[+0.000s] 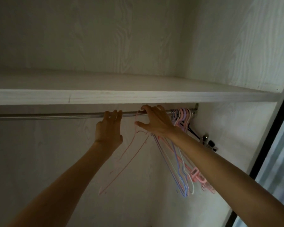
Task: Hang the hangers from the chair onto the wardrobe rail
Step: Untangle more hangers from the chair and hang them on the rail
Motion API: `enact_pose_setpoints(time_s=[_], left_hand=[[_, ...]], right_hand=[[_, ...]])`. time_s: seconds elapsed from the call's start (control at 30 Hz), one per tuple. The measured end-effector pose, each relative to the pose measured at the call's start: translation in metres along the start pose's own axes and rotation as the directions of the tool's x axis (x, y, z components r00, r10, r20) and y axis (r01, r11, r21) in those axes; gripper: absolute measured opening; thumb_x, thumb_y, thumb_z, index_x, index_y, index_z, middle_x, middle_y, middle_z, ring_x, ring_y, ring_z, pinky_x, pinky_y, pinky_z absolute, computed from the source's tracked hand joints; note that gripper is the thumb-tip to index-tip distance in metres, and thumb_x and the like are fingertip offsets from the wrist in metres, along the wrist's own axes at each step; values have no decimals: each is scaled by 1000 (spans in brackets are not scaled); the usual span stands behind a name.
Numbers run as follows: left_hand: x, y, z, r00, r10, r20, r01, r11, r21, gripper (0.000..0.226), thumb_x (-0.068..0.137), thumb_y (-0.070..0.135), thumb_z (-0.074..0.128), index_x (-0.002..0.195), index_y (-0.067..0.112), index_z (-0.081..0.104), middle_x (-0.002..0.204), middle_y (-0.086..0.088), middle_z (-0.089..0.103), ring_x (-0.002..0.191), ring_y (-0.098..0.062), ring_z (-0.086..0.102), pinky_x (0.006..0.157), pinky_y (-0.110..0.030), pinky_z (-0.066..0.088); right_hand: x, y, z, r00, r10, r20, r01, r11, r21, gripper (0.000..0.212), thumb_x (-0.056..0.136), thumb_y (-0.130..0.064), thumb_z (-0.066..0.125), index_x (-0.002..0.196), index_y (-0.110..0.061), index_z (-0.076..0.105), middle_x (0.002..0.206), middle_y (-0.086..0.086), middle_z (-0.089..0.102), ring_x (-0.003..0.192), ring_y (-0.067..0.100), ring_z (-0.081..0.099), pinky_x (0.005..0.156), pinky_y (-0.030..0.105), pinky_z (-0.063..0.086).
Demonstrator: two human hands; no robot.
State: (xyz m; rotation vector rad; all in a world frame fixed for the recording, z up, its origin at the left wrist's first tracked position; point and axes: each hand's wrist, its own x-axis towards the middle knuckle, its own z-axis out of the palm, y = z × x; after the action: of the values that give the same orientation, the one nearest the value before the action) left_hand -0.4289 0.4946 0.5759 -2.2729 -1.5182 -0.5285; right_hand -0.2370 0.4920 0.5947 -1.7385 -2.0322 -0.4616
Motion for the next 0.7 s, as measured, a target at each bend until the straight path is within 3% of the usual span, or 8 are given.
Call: enact_pose_setpoints(time_s=[0.07,0.23,0.5,0.6,0.7], left_hand=[[-1,3,1,1000,-24,5,24,1000,-5,86,86,29,57,150,20,1,158,0,9,145,-24,12,99,-35,44],[-1,1,-2,999,-24,-23,25,999,22,85,87,29,56,151,20,0,158,0,7,146,-24,11,99,-35,45],[-4,15,2,997,-75,6,75,995,68,87,87,27,56,150,16,-2,159,-3,5,146,-28,9,95,-35,47],[-3,18,3,993,-114,19,113,993,23,88,86,29,57,151,19,-2,159,0,4,147,-27,6,96,-36,46],[-4,19,3,990,-138,34,139,990,-17,90,85,31,58,150,22,-3,159,3,1,147,-25,3,95,-37,47]], right_hand=[[5,-9,1,1000,1,12,-2,998,66,71,83,-63,49,137,-20,35,129,1,57,120,22,49,111,39,23],[13,4,-2,993,-119,-7,118,989,-93,43,88,-34,56,127,-17,50,125,4,56,118,23,46,107,36,21],[-15,83,-14,994,-66,-90,43,972,-231,47,79,-26,67,122,-11,57,121,10,59,117,29,50,104,37,25],[-23,94,-13,993,-19,-118,-11,969,-248,42,79,-22,68,118,-9,59,114,13,62,109,31,55,99,39,34],[-27,89,-9,994,15,-106,-41,969,-243,50,82,-25,65,126,-5,53,121,16,59,116,33,52,101,43,34]])
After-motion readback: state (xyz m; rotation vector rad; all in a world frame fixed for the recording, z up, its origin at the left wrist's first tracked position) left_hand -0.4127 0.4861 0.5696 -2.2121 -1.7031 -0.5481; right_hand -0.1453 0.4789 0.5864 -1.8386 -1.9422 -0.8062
